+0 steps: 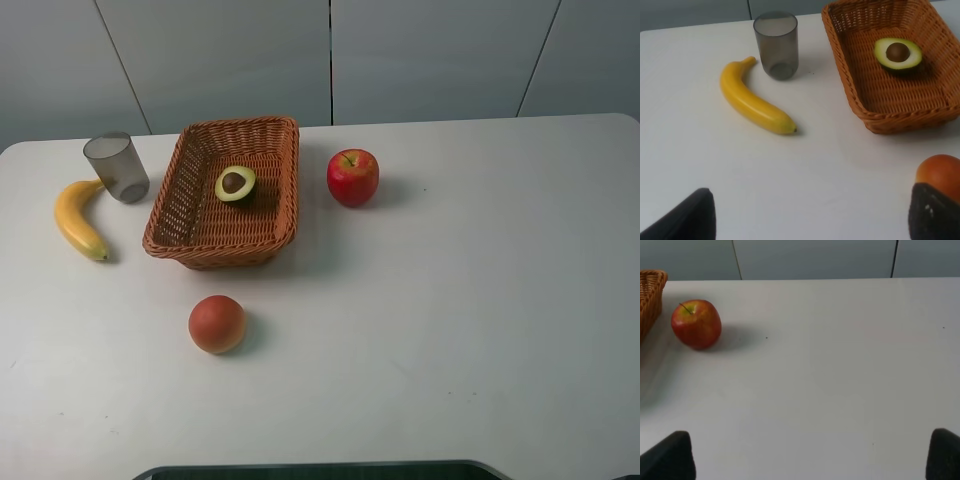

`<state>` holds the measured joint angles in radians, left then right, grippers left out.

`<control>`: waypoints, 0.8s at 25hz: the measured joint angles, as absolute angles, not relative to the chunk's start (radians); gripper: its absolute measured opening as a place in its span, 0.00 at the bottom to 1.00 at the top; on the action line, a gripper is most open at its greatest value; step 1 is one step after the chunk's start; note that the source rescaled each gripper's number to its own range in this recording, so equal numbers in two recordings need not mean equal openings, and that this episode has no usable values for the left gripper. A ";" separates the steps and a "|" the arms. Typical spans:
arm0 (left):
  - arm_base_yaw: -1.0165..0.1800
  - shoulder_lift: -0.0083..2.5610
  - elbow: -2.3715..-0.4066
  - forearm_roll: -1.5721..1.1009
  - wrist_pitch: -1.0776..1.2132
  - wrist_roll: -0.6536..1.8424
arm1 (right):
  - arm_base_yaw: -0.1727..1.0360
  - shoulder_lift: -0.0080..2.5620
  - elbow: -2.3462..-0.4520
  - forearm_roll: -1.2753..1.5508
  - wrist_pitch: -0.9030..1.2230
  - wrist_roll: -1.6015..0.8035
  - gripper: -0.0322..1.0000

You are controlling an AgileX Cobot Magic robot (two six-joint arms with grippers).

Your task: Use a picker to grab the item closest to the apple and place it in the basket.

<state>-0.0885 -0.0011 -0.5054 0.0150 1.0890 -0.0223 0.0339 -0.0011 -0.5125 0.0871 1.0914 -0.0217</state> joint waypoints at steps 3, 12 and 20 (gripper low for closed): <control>-0.088 -0.001 -0.505 0.015 1.089 -0.022 | 0.034 -0.001 -0.513 0.087 1.091 -0.022 1.00; -0.088 -0.001 -0.505 0.015 1.089 -0.022 | 0.034 -0.001 -0.513 0.073 1.091 -0.020 1.00; -0.088 -0.001 -0.505 0.015 1.089 -0.022 | 0.034 -0.001 -0.513 0.069 1.091 -0.020 1.00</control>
<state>-0.0885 -0.0011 -0.5054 0.0150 1.0890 -0.0223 0.0340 -0.0011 -0.5125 0.0686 1.0914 -0.0196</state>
